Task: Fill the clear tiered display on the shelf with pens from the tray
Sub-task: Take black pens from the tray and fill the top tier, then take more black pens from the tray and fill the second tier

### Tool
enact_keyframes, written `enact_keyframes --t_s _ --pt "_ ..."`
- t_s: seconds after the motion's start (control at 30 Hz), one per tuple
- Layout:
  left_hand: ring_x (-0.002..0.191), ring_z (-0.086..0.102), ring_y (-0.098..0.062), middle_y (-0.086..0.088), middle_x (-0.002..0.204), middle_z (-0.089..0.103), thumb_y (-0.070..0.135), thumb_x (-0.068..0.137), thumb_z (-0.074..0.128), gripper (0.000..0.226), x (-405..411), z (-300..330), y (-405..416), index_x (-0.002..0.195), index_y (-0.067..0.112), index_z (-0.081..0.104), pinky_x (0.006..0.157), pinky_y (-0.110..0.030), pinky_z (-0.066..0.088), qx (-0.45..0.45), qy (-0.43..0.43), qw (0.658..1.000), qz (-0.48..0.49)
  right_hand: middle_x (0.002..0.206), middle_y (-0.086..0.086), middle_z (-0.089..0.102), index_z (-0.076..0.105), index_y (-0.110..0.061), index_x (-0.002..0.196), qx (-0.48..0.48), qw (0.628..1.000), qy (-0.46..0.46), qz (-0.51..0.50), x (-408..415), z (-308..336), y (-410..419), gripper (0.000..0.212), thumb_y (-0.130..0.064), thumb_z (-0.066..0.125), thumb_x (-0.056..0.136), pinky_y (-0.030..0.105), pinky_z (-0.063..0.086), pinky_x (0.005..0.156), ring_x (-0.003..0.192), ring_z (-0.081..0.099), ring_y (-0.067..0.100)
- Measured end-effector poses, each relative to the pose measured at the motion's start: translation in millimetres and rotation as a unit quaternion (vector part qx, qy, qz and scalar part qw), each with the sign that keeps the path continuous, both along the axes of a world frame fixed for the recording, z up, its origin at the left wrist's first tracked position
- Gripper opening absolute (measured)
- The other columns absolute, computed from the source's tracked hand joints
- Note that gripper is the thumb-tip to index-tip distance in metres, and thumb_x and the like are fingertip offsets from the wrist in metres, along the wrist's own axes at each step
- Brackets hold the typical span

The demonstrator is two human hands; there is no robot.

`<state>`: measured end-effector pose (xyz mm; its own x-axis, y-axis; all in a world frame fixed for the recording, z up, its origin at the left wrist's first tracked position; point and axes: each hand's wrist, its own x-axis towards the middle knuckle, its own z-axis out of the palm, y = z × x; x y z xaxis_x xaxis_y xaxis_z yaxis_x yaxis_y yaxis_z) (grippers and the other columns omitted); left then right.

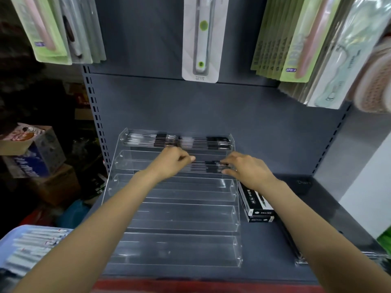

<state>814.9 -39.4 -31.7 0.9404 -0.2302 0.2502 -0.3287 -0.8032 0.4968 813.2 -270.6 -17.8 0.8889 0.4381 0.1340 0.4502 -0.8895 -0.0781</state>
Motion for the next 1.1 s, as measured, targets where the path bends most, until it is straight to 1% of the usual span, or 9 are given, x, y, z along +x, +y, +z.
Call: enact_keyframes --t_s 0.07,0.13,0.4,0.5,0.63,0.73,0.8,0.93,1.1 --pt "0.082 0.055 -0.017 -0.001 0.085 0.060 0.041 0.090 0.056 0.028 0 -3 4 0.089 0.017 0.071 0.077 -0.034 0.045 0.052 0.003 0.999 -0.011 0.130 -0.005 0.050 0.052 -0.024 0.129 -0.014 1.000 0.001 0.005 1 0 1 0.037 -0.037 0.049 0.095 0.036 0.050 0.087 0.112 0.056 0.018" --pt "0.098 0.055 -0.017 0.001 0.104 0.060 0.040 0.086 0.062 0.031 0 -3 5 0.109 0.021 0.068 0.088 -0.036 0.046 0.089 0.006 0.996 -0.016 0.129 -0.004 0.050 0.052 -0.023 0.129 -0.017 1.000 0.001 0.002 2 1 2 0.036 -0.035 0.050 0.095 0.035 0.050 0.086 0.111 0.056 0.018" --pt "0.117 0.047 -0.020 -0.002 0.123 0.054 0.023 0.092 0.056 0.033 -6 -2 -8 0.125 0.019 0.059 0.100 -0.036 0.040 0.128 -0.003 0.992 -0.015 0.136 -0.003 0.044 0.045 -0.020 0.135 -0.043 0.999 -0.017 -0.014 -5 -2 5 0.040 -0.034 0.044 0.098 0.037 0.052 0.083 0.109 0.059 0.022" --pt "0.117 0.048 -0.021 -0.003 0.124 0.055 0.024 0.091 0.057 0.034 -17 -6 -12 0.125 0.019 0.058 0.101 -0.036 0.039 0.102 -0.031 0.994 0.012 0.135 -0.003 0.045 0.047 -0.020 0.134 -0.014 0.999 -0.039 -0.016 -14 -2 5 0.038 -0.033 0.043 0.098 0.035 0.051 0.081 0.106 0.060 0.022" --pt "0.108 0.053 -0.023 -0.003 0.113 0.060 0.025 0.090 0.059 0.029 -43 -8 -18 0.118 0.017 0.062 0.093 -0.041 0.044 0.008 -0.128 0.989 0.077 0.129 -0.005 0.048 0.053 -0.021 0.128 0.060 0.994 -0.090 0.000 -33 -4 5 0.033 -0.033 0.043 0.098 0.031 0.047 0.074 0.107 0.058 0.018" --pt "0.099 0.059 -0.020 -0.001 0.104 0.064 0.019 0.089 0.059 0.025 -76 -8 -16 0.114 0.016 0.064 0.088 -0.040 0.048 -0.023 -0.186 0.977 0.099 0.122 -0.002 0.055 0.057 -0.019 0.125 0.151 0.986 -0.059 0.032 -52 -6 17 0.032 -0.030 0.047 0.096 0.031 0.046 0.083 0.110 0.055 0.018" --pt "0.093 0.061 -0.019 0.000 0.100 0.065 0.015 0.089 0.058 0.024 -104 -14 -7 0.112 0.015 0.064 0.084 -0.037 0.050 -0.030 -0.202 0.974 0.098 0.115 0.001 0.059 0.059 -0.016 0.122 0.204 0.976 -0.021 0.067 -67 -10 33 0.030 -0.027 0.051 0.095 0.027 0.044 0.087 0.105 0.056 0.016" --pt "0.089 0.063 -0.017 -0.002 0.099 0.066 0.014 0.088 0.060 0.020 -160 -38 39 0.108 0.013 0.066 0.082 -0.031 0.050 -0.026 -0.179 0.973 0.142 0.109 0.002 0.063 0.063 -0.015 0.117 0.251 0.960 0.037 0.116 -106 -20 88 0.026 -0.022 0.055 0.093 0.015 0.039 0.083 0.091 0.055 0.007" --pt "0.093 0.061 -0.024 -0.007 0.104 0.064 0.017 0.092 0.054 0.024 -225 -81 143 0.114 0.013 0.063 0.077 -0.029 0.044 -0.012 -0.066 0.974 0.216 0.111 0.008 0.064 0.064 -0.012 0.116 0.248 0.951 0.096 0.156 -163 -54 195 0.026 -0.017 0.054 0.093 0.023 0.039 0.089 0.100 0.060 0.019"
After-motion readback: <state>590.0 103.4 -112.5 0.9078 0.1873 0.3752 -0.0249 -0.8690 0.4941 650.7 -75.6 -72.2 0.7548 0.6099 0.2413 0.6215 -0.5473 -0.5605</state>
